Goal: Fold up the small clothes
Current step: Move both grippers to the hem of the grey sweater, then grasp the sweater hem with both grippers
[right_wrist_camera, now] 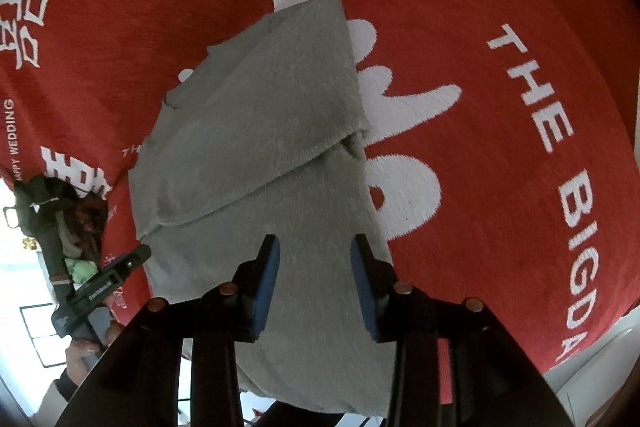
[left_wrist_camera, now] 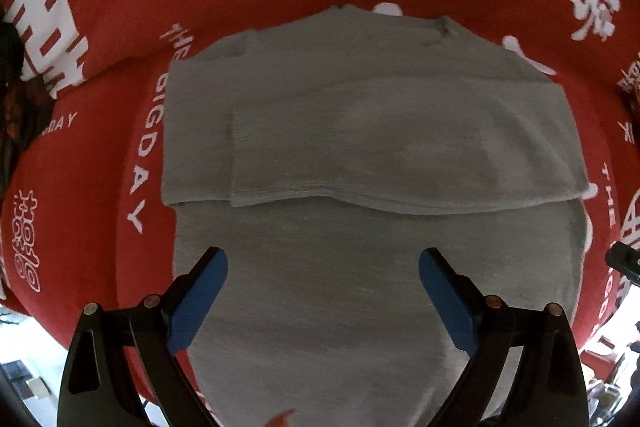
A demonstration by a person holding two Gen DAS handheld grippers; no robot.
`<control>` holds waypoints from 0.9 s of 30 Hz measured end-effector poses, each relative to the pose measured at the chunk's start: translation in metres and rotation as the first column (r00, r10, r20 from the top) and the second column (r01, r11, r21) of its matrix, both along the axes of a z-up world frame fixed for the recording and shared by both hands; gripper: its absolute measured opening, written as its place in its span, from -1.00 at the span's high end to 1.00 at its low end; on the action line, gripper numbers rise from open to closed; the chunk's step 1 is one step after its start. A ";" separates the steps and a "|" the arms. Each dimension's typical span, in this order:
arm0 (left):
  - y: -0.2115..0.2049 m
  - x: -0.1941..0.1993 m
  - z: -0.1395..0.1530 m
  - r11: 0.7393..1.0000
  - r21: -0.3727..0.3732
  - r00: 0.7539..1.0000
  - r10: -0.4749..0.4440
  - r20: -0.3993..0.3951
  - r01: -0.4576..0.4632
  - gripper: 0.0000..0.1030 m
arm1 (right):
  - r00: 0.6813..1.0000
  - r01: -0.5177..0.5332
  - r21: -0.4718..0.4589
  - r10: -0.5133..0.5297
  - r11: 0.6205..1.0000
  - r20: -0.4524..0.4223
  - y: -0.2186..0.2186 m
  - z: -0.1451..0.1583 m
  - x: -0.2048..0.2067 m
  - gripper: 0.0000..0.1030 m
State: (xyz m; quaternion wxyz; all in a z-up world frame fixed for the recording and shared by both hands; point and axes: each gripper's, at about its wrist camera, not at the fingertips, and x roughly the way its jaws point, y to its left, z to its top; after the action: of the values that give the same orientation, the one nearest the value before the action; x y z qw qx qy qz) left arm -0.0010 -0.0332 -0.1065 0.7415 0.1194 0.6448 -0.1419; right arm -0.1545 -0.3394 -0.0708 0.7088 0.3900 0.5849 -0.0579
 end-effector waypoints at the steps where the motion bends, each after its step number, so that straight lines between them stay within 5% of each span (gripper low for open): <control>1: -0.005 -0.004 0.002 1.000 -0.003 1.000 -0.004 -0.010 0.004 -0.89 | 1.000 -0.006 0.007 0.006 1.000 0.006 -0.002 0.002 -0.002 0.05; 6: -0.026 -0.024 0.016 1.000 0.026 1.000 -0.011 0.009 0.011 -0.99 | 0.997 -0.061 0.043 0.059 0.997 0.047 -0.010 0.009 -0.008 -0.10; 8: -0.031 -0.031 0.018 0.999 0.042 1.000 0.009 0.015 -0.009 -0.99 | 0.993 -0.103 0.053 0.100 0.993 0.057 -0.012 0.012 -0.007 -0.36; 16: -0.034 -0.074 0.022 0.995 0.025 0.995 0.099 -0.022 -0.098 -0.99 | 0.972 -0.233 0.098 0.229 0.967 0.051 -0.016 0.010 -0.011 -0.44; 27: 0.069 -0.117 -0.017 0.978 0.070 0.973 0.203 -0.108 -0.196 -0.99 | 0.971 -0.239 0.127 0.239 0.963 0.011 0.028 -0.015 -0.040 -0.45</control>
State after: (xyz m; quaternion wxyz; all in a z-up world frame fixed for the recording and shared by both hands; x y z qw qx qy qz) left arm -0.1176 0.0362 -0.1234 0.7101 0.0676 0.6987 -0.0541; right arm -0.1945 -0.3110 -0.0855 0.6830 0.3609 0.6317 0.0647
